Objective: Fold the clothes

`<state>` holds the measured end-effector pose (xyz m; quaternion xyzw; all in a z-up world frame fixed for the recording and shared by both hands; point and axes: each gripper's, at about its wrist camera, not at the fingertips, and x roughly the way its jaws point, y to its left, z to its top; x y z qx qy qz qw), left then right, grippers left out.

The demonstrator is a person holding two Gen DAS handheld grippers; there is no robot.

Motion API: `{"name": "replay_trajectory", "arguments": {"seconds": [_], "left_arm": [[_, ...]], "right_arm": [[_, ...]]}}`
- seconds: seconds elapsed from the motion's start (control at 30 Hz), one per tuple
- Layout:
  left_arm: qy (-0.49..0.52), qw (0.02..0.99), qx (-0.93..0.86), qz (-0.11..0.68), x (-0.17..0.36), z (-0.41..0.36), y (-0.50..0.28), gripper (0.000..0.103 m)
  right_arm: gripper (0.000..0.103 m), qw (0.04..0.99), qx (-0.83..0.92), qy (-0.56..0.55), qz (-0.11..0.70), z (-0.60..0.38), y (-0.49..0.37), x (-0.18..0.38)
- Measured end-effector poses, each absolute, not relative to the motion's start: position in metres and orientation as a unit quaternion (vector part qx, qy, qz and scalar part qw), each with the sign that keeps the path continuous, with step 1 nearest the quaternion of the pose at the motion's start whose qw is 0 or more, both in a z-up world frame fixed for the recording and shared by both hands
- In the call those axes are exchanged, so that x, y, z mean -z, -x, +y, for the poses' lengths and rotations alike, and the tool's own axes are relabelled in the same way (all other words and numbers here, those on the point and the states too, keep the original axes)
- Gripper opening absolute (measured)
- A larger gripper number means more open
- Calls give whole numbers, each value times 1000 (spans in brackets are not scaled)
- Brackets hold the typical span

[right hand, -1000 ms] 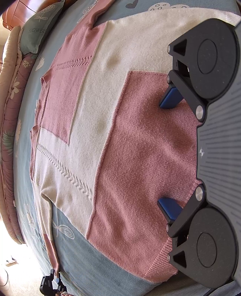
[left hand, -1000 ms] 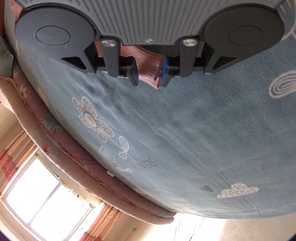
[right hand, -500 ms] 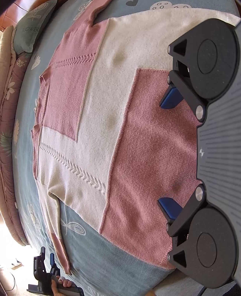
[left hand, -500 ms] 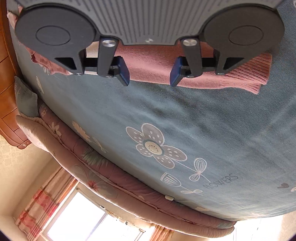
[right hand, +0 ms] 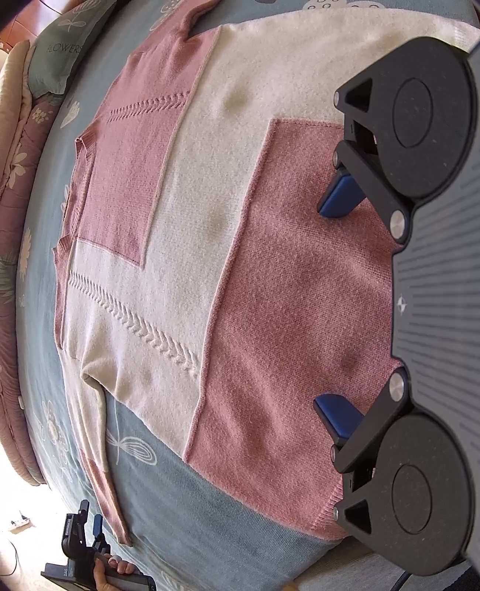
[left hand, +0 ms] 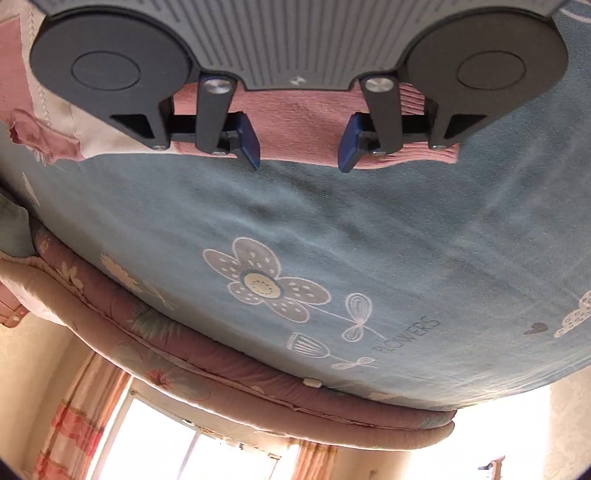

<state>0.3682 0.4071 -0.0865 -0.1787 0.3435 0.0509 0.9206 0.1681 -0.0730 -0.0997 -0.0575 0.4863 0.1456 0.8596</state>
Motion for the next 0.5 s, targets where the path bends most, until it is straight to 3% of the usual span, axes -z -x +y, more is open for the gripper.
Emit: {"name": "replay_trajectory", "arguments": {"seconds": [0.33, 0.5], "left_arm": [[26, 924, 104, 367, 100, 244, -409, 59], [38, 920, 133, 366, 112, 251, -399, 61]], "right_arm": [[103, 872, -167, 107, 448, -43, -186, 86], [103, 870, -173, 93, 452, -47, -183, 89]]}}
